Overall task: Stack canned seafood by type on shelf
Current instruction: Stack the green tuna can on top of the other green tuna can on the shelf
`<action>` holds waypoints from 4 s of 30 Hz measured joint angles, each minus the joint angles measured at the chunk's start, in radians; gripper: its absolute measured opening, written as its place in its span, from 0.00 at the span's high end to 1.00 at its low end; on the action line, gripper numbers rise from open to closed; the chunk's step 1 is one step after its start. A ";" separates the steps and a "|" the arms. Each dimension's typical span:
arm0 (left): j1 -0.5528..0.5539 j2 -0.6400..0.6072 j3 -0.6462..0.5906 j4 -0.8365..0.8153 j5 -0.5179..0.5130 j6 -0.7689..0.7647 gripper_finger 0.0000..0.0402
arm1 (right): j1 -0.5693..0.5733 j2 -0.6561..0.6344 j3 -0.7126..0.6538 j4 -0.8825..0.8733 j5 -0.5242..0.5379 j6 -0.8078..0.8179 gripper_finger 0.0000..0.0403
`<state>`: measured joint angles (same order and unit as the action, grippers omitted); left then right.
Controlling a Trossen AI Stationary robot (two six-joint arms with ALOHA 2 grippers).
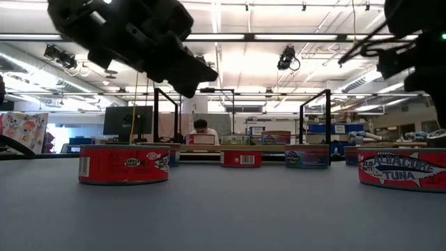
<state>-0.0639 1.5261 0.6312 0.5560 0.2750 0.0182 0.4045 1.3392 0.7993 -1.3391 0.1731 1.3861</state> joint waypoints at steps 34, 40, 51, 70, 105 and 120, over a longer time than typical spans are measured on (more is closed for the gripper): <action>0.032 0.000 -0.124 0.216 -0.001 -0.087 0.99 | -0.058 0.000 -0.094 0.187 -0.059 -0.043 0.98; 0.032 0.000 -0.124 0.212 -0.001 -0.087 0.99 | -0.059 0.000 -0.152 0.330 -0.068 -0.060 0.98; 0.032 0.000 -0.125 0.211 -0.015 -0.082 0.99 | -0.060 0.000 -0.099 0.563 -0.010 -0.289 0.98; 0.032 0.000 -0.125 0.220 -0.041 -0.082 0.99 | -0.132 0.000 -0.144 0.503 0.033 -0.242 0.98; 0.033 0.001 -0.126 0.324 0.081 -0.096 0.99 | -0.146 0.000 -0.062 0.694 0.129 -0.414 0.98; 0.039 0.149 -0.128 0.459 0.056 -0.075 0.99 | -0.207 0.000 -0.062 0.685 0.197 -0.451 0.98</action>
<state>-0.0251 1.6749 0.5032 1.0153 0.3313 -0.0566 0.1979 1.3396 0.7376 -0.6537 0.3698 0.9348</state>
